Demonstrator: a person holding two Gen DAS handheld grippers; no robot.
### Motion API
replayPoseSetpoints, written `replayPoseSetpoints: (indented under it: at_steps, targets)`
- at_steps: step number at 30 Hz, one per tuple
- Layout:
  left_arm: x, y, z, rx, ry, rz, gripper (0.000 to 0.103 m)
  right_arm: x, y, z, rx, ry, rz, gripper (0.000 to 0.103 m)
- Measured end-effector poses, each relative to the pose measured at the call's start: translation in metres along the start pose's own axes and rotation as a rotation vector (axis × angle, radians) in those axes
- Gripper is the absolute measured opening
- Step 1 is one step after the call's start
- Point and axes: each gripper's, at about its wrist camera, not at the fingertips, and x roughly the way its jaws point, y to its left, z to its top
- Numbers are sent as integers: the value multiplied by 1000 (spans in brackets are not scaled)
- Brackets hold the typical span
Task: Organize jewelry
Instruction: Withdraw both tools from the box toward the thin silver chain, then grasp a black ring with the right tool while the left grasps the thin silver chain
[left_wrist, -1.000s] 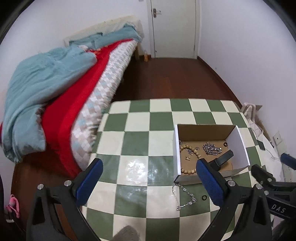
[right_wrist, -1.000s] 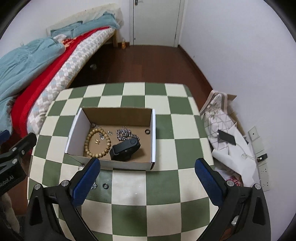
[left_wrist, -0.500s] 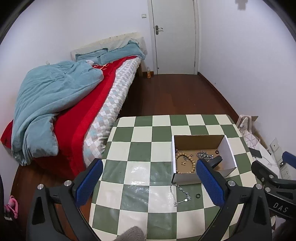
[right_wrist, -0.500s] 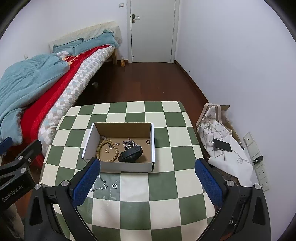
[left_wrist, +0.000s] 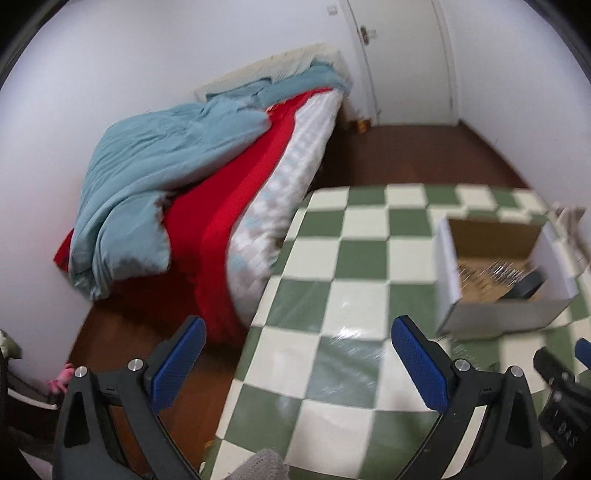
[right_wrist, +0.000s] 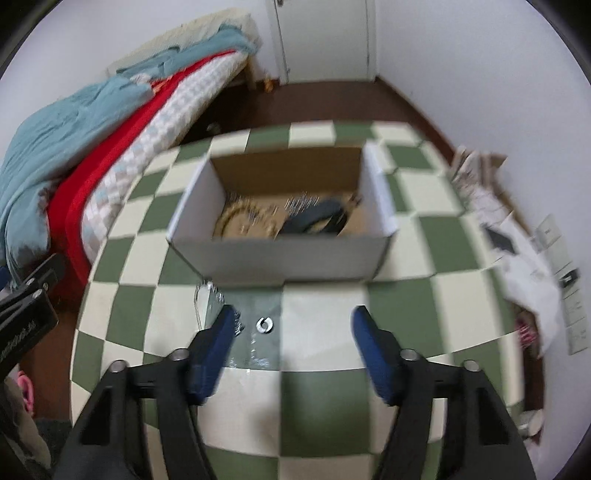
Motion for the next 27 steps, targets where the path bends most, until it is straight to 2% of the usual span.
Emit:
replayPoseSetpoints:
  at_steps: [4, 7, 8, 9, 11, 18, 23, 27]
  targets:
    - [27, 1, -18, 26, 62, 42, 103, 39, 8, -12, -2, 15, 19, 65]
    - [36, 3, -24, 32, 93, 53, 103, 58, 15, -19, -32, 34, 0, 62]
    - [39, 3, -25, 31, 103, 50, 103, 59, 21, -22, -71, 6, -33, 52]
    - [42, 4, -26, 28, 116, 45, 103, 60, 23, -23, -84, 2, -43, 48]
    - [44, 3, -26, 20, 134, 28, 103, 60, 23, -25, -101, -9, -70, 13]
    - [40, -32, -26, 52, 153, -91, 102, 45, -28, -27, 63, -9, -22, 13]
    - [36, -82, -31, 139, 177, -197, 102, 28, -68, -32, 147, -22, -32, 13]
    - [34, -121, -39, 229, 185, -241, 102, 17, -91, -36, 191, -31, -42, 13]
